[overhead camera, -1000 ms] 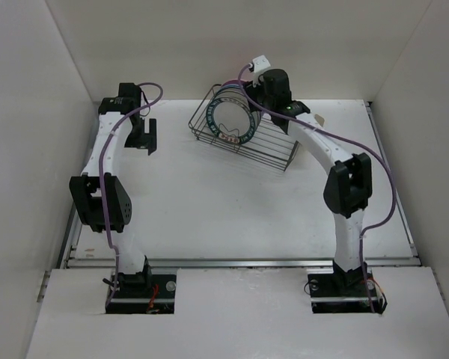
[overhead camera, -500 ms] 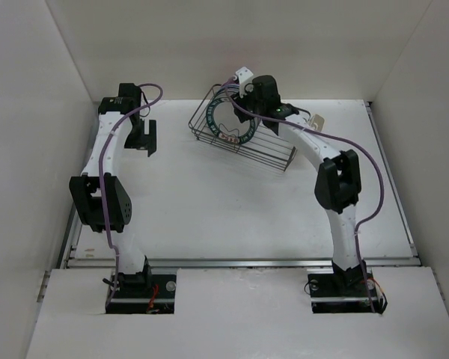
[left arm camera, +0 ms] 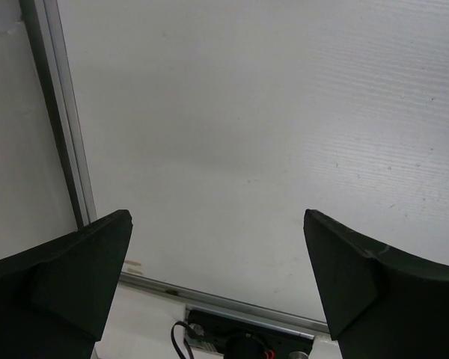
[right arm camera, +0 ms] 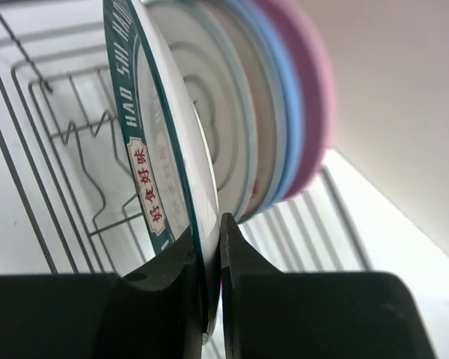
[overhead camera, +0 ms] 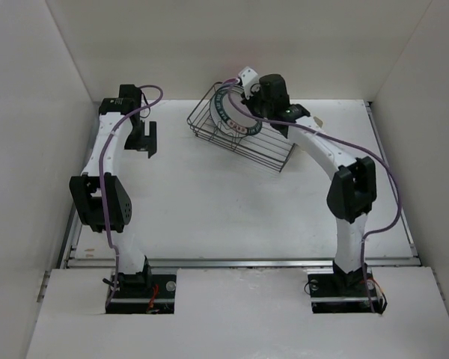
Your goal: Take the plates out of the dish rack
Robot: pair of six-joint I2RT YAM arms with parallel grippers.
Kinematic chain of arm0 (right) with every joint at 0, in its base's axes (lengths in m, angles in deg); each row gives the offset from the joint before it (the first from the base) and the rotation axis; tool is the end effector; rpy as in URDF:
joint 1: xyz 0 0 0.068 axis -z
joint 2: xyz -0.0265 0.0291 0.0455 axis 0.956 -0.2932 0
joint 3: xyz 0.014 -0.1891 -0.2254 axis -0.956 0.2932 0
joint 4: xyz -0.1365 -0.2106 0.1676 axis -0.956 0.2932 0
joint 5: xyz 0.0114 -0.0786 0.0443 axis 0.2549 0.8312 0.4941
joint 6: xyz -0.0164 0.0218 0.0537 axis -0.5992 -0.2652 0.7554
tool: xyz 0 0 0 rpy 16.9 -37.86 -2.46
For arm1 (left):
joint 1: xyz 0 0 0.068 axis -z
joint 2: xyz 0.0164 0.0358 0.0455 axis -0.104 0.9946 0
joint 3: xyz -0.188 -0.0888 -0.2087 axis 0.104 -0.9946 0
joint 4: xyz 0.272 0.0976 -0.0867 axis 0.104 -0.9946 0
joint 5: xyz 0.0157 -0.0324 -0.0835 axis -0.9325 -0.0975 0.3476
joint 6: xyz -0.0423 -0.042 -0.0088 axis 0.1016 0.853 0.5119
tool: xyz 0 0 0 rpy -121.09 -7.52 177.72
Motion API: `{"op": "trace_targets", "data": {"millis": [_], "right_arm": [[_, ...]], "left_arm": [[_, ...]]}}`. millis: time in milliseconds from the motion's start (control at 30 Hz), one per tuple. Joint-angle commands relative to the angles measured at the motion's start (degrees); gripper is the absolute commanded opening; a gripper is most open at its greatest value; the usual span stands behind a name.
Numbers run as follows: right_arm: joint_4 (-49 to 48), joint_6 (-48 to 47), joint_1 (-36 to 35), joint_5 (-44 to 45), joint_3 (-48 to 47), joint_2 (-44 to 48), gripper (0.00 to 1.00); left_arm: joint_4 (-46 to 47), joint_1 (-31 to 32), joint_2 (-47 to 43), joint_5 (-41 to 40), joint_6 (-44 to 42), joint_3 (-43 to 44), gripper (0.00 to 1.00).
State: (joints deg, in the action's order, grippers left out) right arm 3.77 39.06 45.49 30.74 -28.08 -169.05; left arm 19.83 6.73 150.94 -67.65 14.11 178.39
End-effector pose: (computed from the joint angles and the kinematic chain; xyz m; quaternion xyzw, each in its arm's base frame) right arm 0.4895 0.2533 0.3399 -0.3519 0.7671 0.0153 0.5361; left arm 0.4327 0.0027 0.3386 -0.0070 0.9684 0.0915 0.2317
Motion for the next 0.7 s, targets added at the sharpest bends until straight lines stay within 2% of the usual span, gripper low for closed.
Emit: {"op": "trace_targets", "data": {"millis": [0,100,233,300,367,433,567,667], "right_arm": [[-7.8,-3.3,-0.3,2.6,-1.1,9.8,0.0],[-5.4,0.2,-0.3,-5.1,-0.6,14.3,0.0],[0.7,7.7,-0.9,-29.5,2.5,14.7,0.0],[0.8,12.2,-2.1,-35.8,6.9,12.0,0.0],[-5.1,20.6,-3.9,-40.8,12.2,10.6,0.0],[-7.6,26.1,-5.2,-43.6,13.1,7.4,0.0],[-0.2,26.7,-9.3,-46.1,8.2,-0.2,0.0],[1.7,26.7,-11.5,-48.6,6.9,-5.4,0.0]], "left_arm": [[-0.1,-0.1,-4.2,1.3,0.2,-0.5,0.98],[0.5,-0.1,-4.7,2.7,-0.3,-0.5,0.98],[2.1,-0.1,-6.0,3.2,-0.9,-0.5,0.98],[2.9,-0.1,-7.7,3.2,-0.9,-1.1,0.98],[4.2,-0.1,-8.2,2.5,-0.9,-2.6,0.98],[4.8,-0.1,-9.6,1.8,-0.3,-3.4,0.98],[7.1,-1.5,-12.9,1.1,0.9,-6.5,0.98],[7.6,-2.1,-14.2,1.1,0.9,-9.0,0.98]]}}
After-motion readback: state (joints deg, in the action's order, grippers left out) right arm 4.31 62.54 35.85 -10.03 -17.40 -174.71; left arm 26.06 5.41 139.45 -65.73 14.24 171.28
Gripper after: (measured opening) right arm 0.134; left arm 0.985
